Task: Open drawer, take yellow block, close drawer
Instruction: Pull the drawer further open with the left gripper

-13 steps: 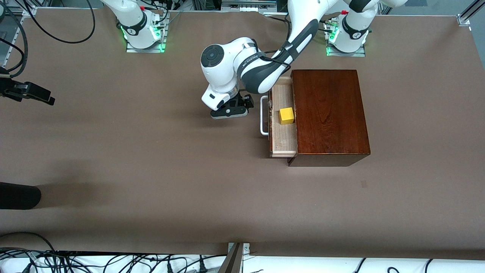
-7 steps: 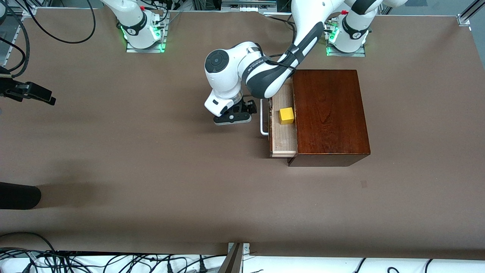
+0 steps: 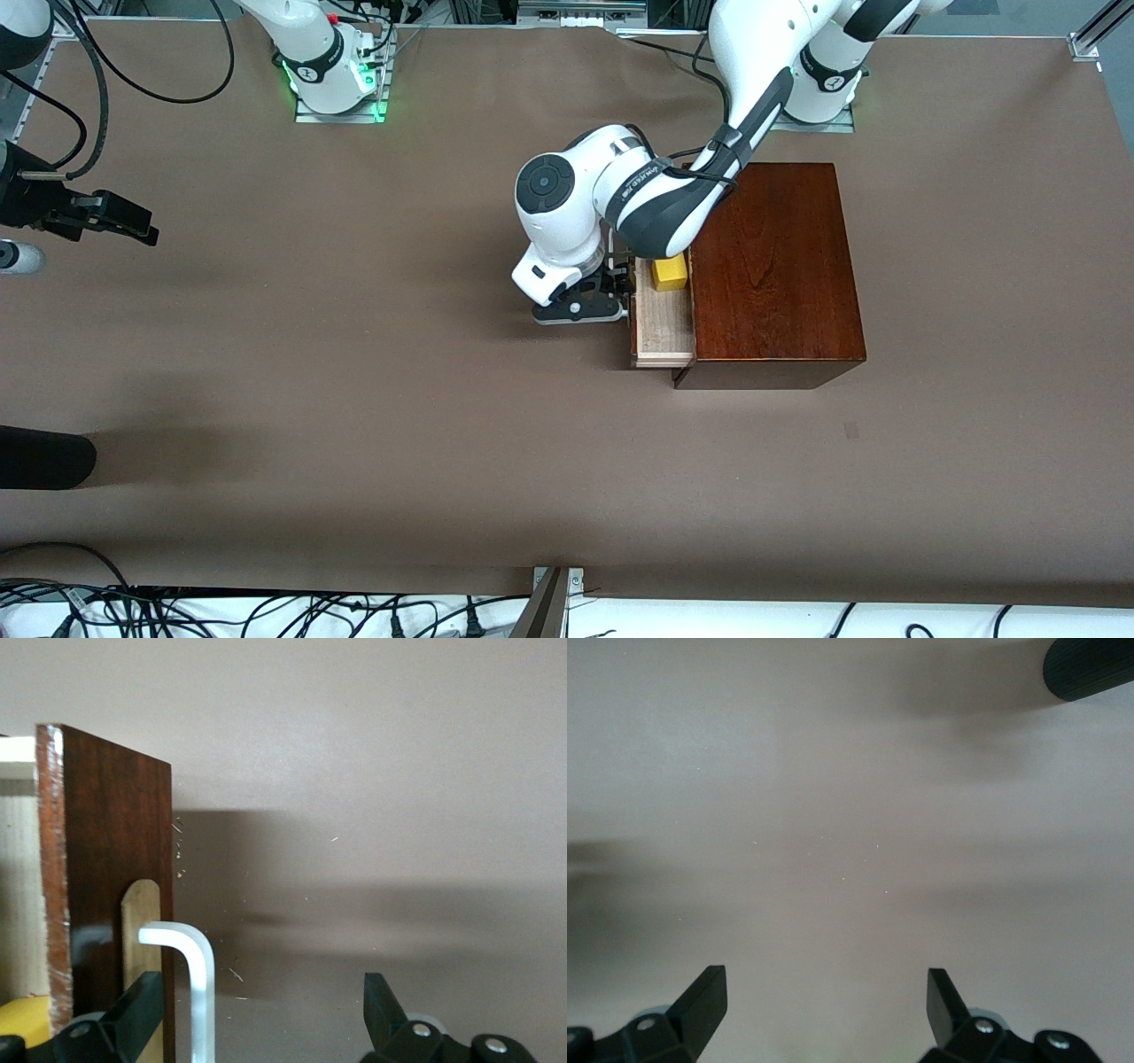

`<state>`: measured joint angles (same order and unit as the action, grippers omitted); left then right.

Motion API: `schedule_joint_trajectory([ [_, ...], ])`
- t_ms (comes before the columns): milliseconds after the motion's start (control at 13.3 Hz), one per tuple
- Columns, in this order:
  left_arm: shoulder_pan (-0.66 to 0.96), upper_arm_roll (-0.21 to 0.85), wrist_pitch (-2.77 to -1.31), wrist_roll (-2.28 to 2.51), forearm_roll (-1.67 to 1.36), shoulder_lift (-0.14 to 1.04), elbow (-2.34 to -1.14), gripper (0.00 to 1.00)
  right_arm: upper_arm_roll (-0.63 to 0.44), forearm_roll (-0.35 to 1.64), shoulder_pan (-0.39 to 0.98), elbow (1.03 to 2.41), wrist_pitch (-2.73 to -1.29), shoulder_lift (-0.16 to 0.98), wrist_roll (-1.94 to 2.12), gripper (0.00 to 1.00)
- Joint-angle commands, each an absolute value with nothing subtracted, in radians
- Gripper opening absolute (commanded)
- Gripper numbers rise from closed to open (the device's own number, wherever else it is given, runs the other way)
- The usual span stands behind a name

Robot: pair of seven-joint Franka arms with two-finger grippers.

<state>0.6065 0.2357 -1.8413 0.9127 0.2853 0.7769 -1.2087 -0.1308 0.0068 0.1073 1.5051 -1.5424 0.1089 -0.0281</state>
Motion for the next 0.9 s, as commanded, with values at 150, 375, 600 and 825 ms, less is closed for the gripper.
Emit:
schedule_joint_trajectory([
  [150, 0.615, 0.239, -1.815, 0.890, 0.290, 0.767, -1.223, 1.00, -0.129, 0.003, 0.104, 1.489, -1.522, 0.109, -0.025, 1.00],
  [375, 0.623, 0.239, -1.824, 0.902, 0.290, 0.773, -1.242, 1.00, -0.129, 0.003, 0.104, 1.489, -1.522, 0.110, -0.021, 1.00],
  [600, 0.623, 0.241, -1.827, 0.907, 0.275, 0.776, -1.243, 1.00, -0.129, 0.002, 0.104, 1.489, -1.522, 0.110, -0.018, 1.00],
  [825, 0.629, 0.242, -1.829, 0.946, 0.244, 0.790, -1.236, 1.00, -0.129, 0.002, 0.104, 1.489, -1.523, 0.112, -0.018, 1.00],
])
